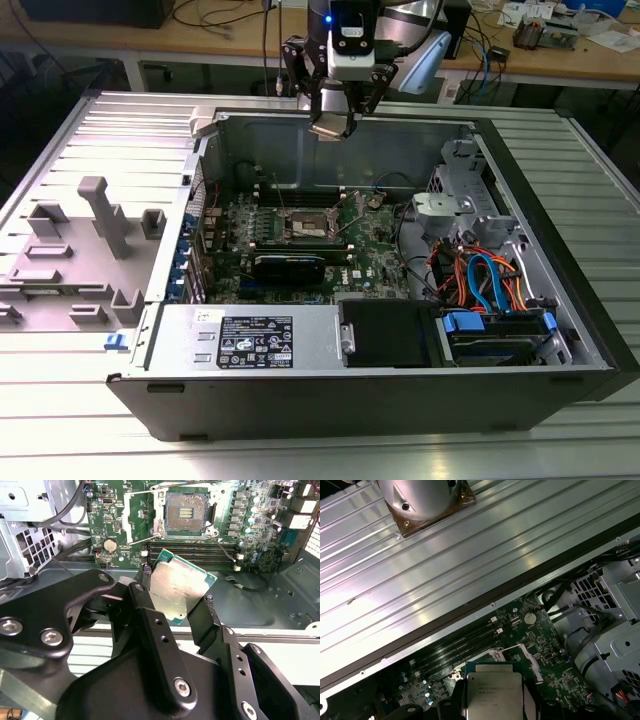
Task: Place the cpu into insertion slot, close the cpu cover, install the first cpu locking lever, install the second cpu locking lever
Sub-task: 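Place the cpu into insertion slot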
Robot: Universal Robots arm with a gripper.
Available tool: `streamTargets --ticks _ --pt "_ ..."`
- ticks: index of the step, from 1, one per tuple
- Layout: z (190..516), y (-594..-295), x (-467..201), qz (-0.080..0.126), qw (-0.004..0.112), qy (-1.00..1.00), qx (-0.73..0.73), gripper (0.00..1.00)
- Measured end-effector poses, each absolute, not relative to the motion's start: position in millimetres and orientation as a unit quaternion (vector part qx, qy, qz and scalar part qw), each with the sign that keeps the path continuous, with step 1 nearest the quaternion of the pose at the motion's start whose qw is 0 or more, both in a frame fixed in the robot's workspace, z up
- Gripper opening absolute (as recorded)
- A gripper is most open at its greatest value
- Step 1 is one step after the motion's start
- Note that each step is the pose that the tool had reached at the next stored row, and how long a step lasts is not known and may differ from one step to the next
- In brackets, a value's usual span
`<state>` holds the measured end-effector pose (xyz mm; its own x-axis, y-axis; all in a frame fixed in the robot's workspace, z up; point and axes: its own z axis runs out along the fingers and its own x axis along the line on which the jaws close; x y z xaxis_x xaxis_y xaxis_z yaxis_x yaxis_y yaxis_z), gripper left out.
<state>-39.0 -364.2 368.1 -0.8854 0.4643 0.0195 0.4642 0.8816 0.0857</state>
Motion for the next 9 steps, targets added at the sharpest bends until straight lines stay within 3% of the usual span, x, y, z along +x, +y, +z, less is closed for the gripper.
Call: streamTargets --ticks 9 --pt "367.9 -364.3 -38.9 0.044 0.002 0.965 0.258 0.54"
